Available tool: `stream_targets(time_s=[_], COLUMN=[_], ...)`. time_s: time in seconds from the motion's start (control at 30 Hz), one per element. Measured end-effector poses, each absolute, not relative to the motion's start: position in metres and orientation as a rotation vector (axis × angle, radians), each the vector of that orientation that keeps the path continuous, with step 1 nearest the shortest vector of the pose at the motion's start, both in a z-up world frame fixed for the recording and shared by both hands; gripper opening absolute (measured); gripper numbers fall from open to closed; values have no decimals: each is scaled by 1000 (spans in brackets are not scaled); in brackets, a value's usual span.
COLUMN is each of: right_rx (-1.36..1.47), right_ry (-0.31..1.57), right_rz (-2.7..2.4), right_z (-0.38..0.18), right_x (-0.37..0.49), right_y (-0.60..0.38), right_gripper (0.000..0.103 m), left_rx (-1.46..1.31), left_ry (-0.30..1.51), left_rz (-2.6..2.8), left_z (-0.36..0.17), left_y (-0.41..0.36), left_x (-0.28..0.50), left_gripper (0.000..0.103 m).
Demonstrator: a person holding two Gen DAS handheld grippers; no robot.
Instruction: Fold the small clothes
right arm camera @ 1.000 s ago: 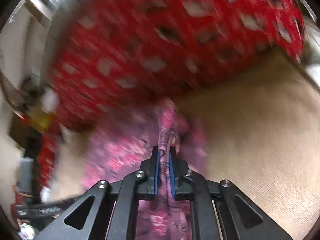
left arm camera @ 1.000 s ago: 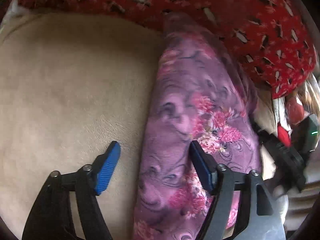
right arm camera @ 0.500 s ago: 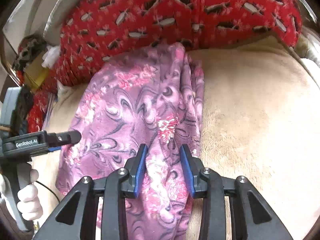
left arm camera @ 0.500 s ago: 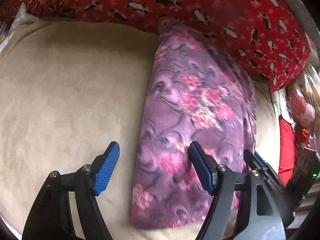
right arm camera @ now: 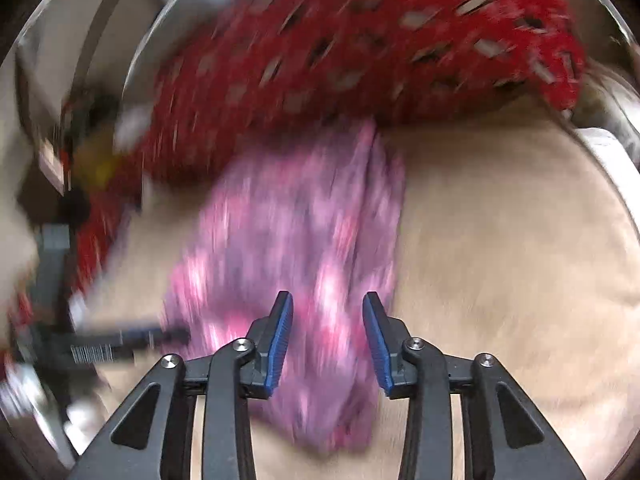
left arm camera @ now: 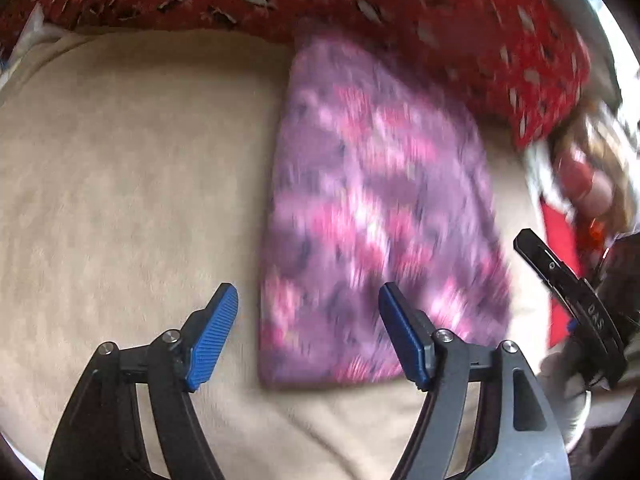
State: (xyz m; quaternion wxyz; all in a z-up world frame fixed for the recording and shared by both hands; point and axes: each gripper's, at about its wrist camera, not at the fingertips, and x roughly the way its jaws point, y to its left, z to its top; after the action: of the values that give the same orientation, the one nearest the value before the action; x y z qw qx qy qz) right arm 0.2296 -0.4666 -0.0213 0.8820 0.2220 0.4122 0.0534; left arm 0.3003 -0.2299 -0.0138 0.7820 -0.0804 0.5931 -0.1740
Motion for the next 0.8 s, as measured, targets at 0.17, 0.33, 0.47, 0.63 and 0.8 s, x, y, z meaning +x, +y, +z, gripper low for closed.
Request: stream_targets(time_s=[0.17, 0.33, 0.47, 0.63, 0.8], right_rx=[639, 927, 825, 589, 505], right_ry=[854, 897, 883, 945, 905], right_rz=[75, 222, 293, 259, 251], right_z=[-31, -88, -84, -69, -54], right_x=[272, 291, 285, 301, 297], right_y=[-500, -513, -500, -461, -443], right_gripper=[59, 67, 76, 53, 27], left_rx=[-263, -418, -441, -400, -209], left_ry=[1317, 1437, 1400, 1398, 1286], left_rz=[-373, -516, -547, -488, -443], left_z=[-14, -52, -49, -44, -16], left_y=[-222, -225, -232, -247, -257], left_x=[351, 366, 363, 370, 353], left_gripper=[73, 76, 85, 52, 22])
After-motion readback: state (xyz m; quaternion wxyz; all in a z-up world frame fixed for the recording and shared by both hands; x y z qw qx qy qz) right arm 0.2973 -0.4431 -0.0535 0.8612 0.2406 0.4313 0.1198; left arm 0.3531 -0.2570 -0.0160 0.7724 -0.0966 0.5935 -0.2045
